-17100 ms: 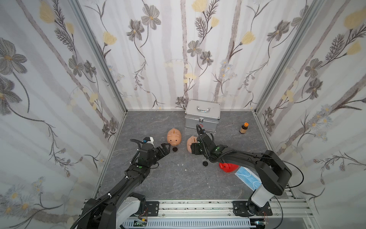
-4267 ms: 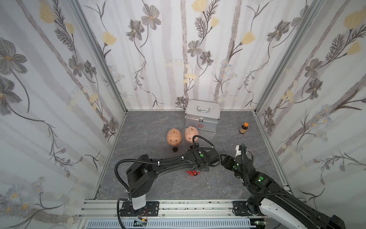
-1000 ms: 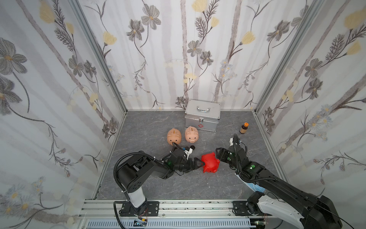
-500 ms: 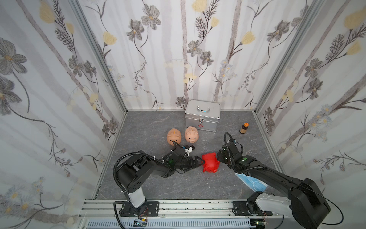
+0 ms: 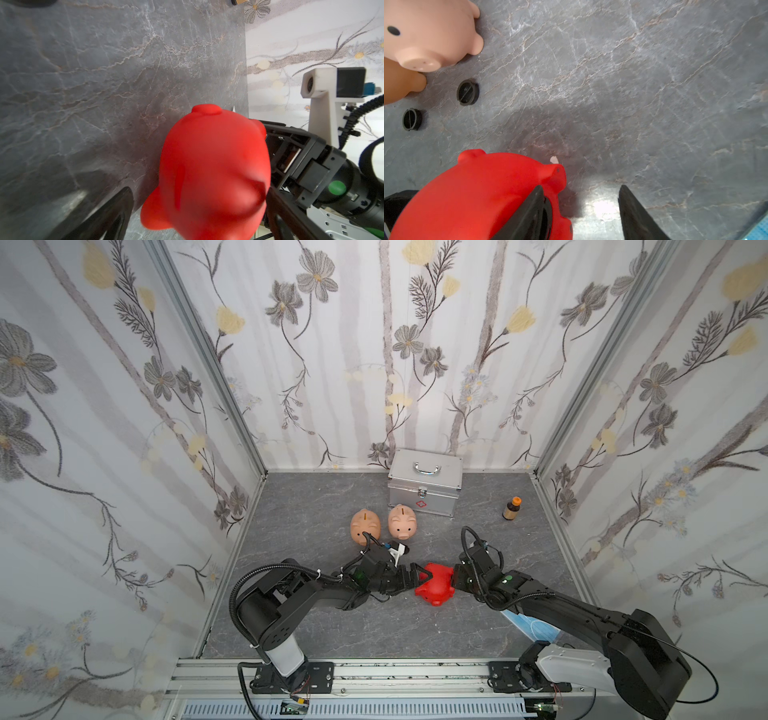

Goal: Open piggy banks
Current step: Adjust the piggy bank at the center of the board.

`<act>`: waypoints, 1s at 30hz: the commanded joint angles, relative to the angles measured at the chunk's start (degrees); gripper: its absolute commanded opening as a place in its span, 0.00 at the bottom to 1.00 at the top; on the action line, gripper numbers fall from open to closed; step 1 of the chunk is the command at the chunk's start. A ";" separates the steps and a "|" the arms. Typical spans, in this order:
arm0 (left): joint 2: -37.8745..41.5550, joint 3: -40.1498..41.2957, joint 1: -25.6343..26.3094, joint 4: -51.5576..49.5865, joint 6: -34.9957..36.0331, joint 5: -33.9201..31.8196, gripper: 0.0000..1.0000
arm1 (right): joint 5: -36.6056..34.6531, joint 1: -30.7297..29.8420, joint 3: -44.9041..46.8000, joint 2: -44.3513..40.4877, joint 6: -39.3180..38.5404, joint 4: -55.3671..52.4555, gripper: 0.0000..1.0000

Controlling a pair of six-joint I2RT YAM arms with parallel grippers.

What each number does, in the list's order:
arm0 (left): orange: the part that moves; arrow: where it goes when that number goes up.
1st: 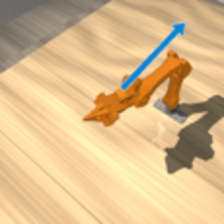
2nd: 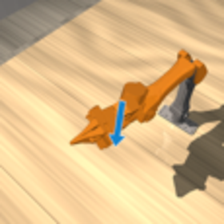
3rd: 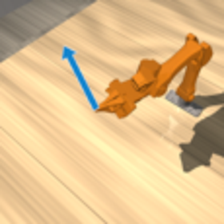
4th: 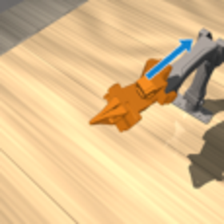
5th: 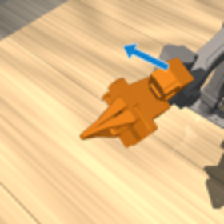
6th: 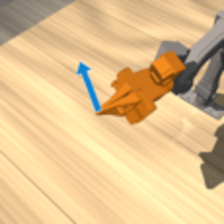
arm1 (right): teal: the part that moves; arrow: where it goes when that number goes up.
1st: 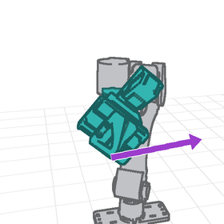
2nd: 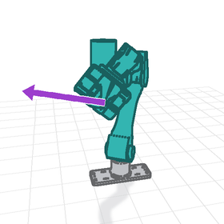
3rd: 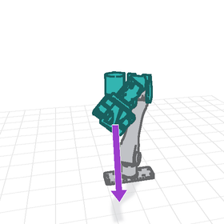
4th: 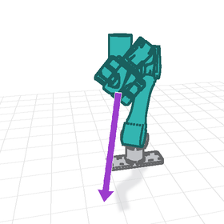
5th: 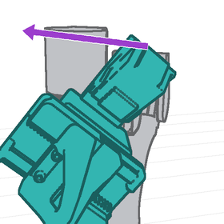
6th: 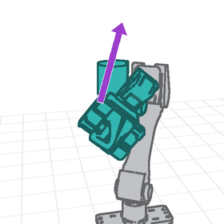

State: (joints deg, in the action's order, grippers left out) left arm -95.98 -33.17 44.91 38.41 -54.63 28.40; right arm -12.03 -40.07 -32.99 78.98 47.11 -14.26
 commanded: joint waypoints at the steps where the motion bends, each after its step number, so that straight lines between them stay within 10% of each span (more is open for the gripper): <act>1: 0.79 0.21 0.01 -1.44 0.32 -2.47 1.00 | 1.66 -1.87 -0.10 0.89 2.63 2.29 0.59; 30: 23.55 1.12 5.10 -29.89 11.91 -32.20 1.00 | 2.63 -10.10 3.47 -2.05 1.64 2.47 0.56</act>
State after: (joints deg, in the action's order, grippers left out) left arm -72.66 -31.09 49.54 11.00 -44.75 0.19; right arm -11.18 -49.93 -29.71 76.82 49.36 -15.31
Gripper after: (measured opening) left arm 0.998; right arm 0.563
